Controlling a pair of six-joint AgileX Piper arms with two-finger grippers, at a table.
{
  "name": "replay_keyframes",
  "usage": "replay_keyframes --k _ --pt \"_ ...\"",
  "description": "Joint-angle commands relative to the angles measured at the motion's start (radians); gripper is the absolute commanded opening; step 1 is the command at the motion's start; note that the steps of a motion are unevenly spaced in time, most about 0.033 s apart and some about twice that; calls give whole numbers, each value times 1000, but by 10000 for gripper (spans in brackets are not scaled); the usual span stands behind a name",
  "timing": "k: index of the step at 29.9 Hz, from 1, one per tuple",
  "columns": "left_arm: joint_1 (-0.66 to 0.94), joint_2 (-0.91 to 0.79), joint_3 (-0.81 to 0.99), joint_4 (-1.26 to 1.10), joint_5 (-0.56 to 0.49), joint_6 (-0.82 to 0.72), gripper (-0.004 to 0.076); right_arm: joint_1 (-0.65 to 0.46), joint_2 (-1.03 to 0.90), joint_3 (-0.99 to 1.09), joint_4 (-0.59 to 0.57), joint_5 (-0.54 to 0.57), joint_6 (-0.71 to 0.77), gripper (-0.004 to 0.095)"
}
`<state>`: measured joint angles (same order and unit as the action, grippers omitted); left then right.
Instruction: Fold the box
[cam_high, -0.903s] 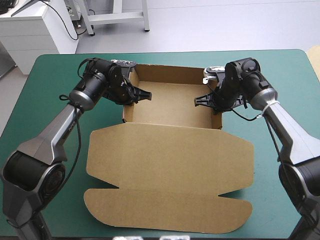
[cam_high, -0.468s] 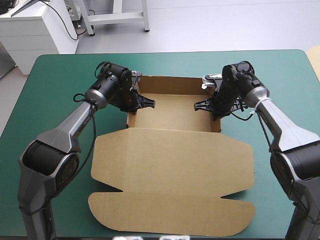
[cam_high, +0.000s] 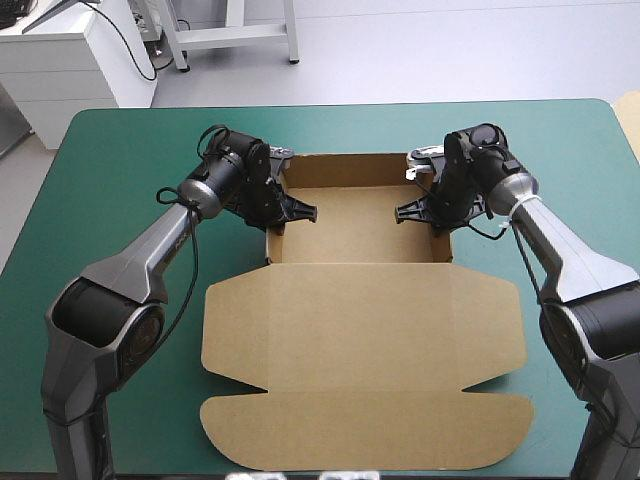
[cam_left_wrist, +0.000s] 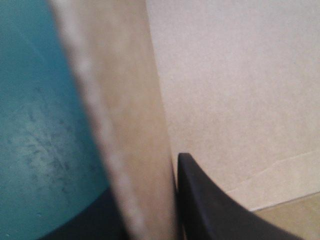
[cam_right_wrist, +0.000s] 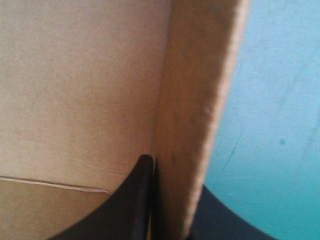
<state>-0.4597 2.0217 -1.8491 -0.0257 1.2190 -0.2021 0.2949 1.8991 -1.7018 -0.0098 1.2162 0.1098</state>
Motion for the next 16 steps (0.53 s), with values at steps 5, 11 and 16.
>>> replay_keyframes --k 5,11,16 --pt "1 -62 -33 11 71 14 489 -15 -54 -21 -55 29 4 528" --pt "3 -64 -58 26 71 14 510 -29 -54 -36 -65 29 31 761" --pt "23 -70 -155 19 71 12 510 -37 -58 -128 -58 29 40 764"
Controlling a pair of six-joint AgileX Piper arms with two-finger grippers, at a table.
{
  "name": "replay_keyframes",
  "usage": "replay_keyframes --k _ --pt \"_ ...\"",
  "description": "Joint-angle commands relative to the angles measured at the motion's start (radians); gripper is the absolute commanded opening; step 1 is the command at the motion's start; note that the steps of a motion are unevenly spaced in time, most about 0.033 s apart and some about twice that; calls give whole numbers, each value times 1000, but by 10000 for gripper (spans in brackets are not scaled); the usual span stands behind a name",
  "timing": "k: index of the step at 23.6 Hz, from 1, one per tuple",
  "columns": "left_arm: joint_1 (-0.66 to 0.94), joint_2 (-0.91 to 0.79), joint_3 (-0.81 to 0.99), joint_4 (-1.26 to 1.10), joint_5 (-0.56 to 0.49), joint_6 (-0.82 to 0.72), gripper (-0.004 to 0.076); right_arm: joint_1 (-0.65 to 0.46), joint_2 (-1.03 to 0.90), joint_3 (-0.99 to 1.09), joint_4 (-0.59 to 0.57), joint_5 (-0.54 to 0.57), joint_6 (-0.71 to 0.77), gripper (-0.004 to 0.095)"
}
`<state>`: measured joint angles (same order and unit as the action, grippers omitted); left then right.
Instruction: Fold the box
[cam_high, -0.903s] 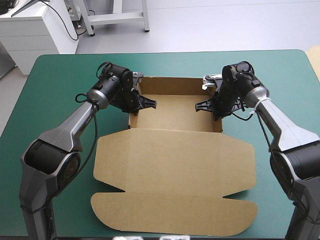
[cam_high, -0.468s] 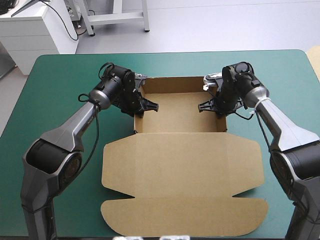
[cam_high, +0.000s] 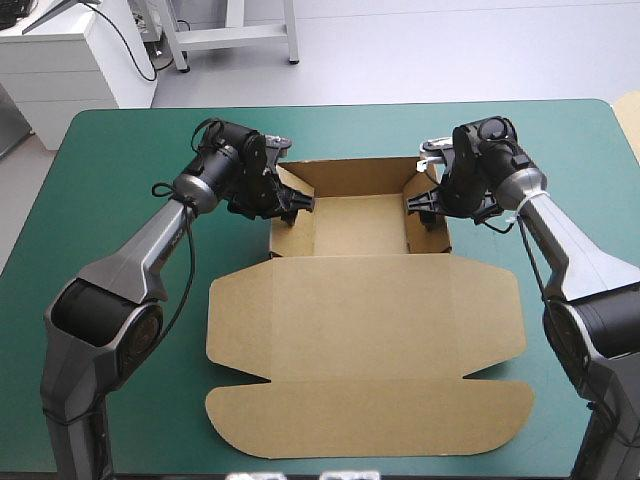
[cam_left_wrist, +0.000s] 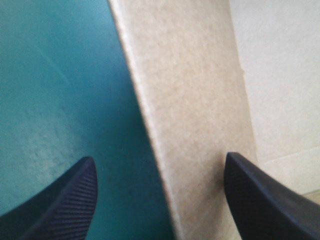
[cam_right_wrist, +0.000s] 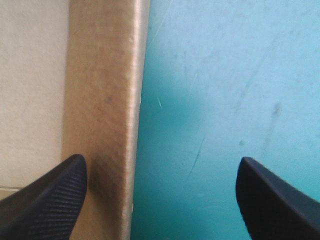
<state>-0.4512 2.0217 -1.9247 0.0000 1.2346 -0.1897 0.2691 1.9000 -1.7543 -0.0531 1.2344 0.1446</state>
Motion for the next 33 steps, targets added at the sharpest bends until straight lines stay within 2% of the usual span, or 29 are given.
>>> replay_keyframes --k 1,4,5,7,8,9,10,17,21,22,25,28,31,33 --pt "14 -75 -98 -7 55 0 510 -11 -64 -97 -10 11 6 764" --pt "21 -104 -135 -12 55 2 491 -11 -88 -136 17 11 6 765" --pt "23 -125 -135 -20 56 7 448 -11 -108 -137 22 11 8 765" --pt "23 -159 -132 -32 56 26 306 -11 -136 -131 22 11 10 766" --pt "23 -180 -124 -44 56 48 167 -11 -157 -129 22 11 15 765" --pt "23 -200 -118 -55 56 59 62 -11 -174 -127 22 11 15 765" --pt "23 -217 -106 -59 56 69 -3 -11 -191 -124 22 11 27 765" --pt "23 -404 91 -34 56 94 -8 -11 -235 -114 53 11 44 766" --pt "23 -647 393 -9 47 106 -8 -11 -188 -114 47 11 29 765" --pt "23 -739 497 -10 16 106 -8 -11 -163 -114 47 11 24 765" --pt "23 -918 698 0 1 122 -8 -11 -104 -114 101 11 -2 765" --pt "23 -1053 848 16 -18 159 -8 -12 -50 -114 83 11 -2 765" --pt "23 -1211 1006 16 -107 155 -8 -19 21 -114 83 8 -5 763" --pt "23 -1300 1084 16 -131 151 -8 -23 51 -114 85 8 -5 763"
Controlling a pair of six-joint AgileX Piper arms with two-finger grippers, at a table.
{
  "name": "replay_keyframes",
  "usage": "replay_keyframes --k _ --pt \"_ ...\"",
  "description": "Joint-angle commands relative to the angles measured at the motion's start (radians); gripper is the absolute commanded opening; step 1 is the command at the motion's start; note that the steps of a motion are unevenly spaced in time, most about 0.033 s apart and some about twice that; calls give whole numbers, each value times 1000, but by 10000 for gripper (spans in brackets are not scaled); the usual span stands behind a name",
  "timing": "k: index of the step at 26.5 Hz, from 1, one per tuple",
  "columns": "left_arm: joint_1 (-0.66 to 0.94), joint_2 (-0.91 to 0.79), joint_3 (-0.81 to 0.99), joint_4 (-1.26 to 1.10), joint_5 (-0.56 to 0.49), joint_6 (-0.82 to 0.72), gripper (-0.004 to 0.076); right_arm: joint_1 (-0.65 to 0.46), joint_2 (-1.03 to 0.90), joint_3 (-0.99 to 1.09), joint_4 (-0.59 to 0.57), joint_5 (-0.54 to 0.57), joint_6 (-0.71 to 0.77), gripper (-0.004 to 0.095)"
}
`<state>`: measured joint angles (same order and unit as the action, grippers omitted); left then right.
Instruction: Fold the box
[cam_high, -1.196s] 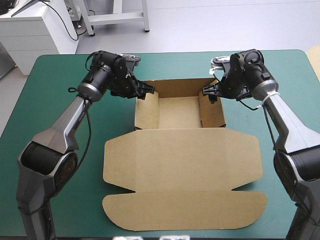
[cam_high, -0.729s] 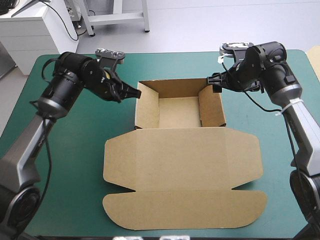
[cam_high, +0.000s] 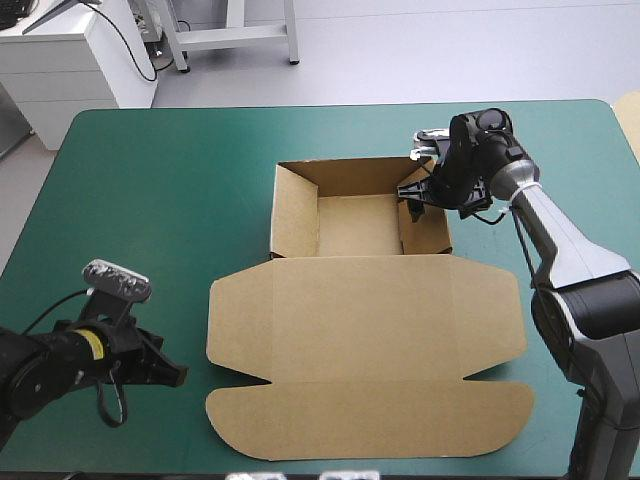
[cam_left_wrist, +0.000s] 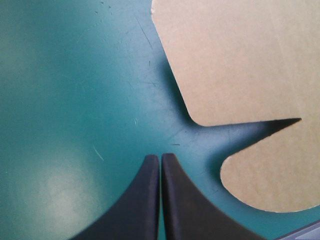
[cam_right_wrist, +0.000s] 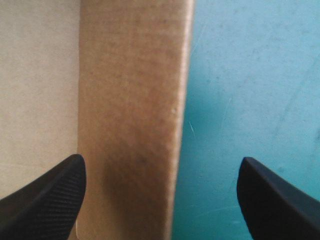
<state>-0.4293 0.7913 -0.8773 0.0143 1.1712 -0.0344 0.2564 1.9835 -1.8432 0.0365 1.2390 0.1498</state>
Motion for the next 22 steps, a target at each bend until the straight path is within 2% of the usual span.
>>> replay_keyframes --k 1,10,12,13,17,22 --pt "1 -115 75 1 -75 -4 -8 -11 -25 -25 -2 2 -10 763" --pt "1 -283 152 9 -77 -4 -8 -11 -18 -25 22 6 -15 747" --pt "1 -291 152 9 -71 -4 -8 -11 -18 -25 61 6 -36 641" --pt "1 -291 152 9 -67 -4 -8 -11 -18 -25 74 6 -41 550" --pt "1 -291 152 13 -40 -5 -8 -11 -20 -27 98 6 -61 -8" --pt "1 -291 152 17 -27 -5 -8 -11 -20 -44 111 6 -83 -1"
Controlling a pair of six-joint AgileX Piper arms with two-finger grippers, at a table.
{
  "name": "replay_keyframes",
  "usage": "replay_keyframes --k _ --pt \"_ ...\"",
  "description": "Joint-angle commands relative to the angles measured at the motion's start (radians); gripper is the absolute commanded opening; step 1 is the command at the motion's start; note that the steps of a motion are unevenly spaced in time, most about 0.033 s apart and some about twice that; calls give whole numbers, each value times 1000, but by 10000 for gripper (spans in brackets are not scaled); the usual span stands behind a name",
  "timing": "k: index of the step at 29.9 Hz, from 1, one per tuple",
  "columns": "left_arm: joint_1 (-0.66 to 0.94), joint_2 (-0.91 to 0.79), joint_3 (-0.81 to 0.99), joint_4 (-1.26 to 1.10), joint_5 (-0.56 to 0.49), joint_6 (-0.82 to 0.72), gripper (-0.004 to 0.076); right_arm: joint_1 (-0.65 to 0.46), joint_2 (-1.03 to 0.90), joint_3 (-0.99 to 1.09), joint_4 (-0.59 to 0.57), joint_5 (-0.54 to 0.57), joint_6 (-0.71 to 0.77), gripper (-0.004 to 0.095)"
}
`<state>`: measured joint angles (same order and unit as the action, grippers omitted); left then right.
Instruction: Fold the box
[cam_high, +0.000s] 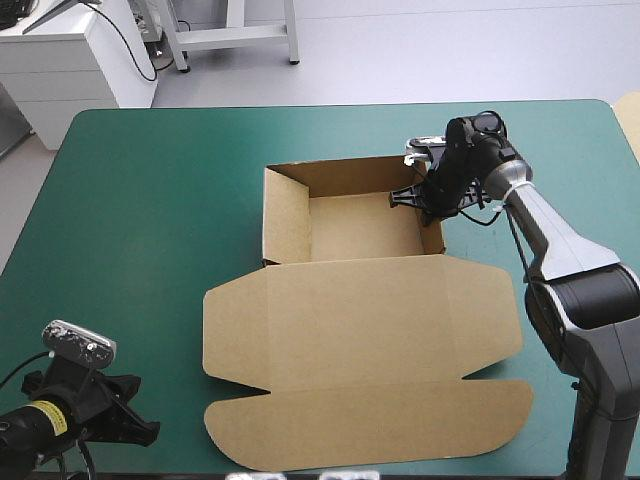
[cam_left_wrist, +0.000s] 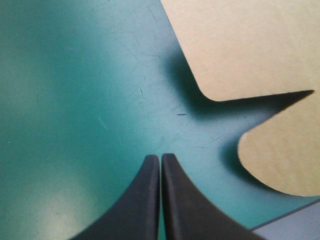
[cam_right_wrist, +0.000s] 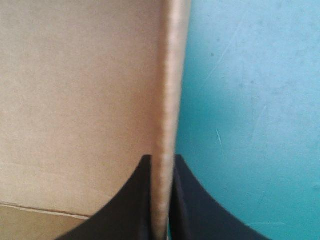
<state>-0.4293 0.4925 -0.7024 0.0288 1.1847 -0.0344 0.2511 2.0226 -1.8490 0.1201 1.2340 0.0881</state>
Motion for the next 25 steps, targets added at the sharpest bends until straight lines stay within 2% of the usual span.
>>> replay_keyframes --k 1,8,13,19,22,25 --pt "1 8 -23 3 -41 -5 -8 -5 -59 -38 28 11 -25 -2" --pt "1 8 -23 7 -39 -5 -8 -19 -92 -47 22 11 -60 -2" --pt "1 8 -23 7 -41 -5 -8 -104 -197 -89 5 11 -101 -2" --pt "1 8 -23 -20 -39 -5 -8 -336 -350 -108 -59 11 -160 -2" --pt "1 8 -23 -29 -39 -5 -8 -451 -369 -110 -120 11 -170 -2" --pt "1 8 -23 -29 -37 -5 -8 -559 -355 -110 -128 9 -181 -2"
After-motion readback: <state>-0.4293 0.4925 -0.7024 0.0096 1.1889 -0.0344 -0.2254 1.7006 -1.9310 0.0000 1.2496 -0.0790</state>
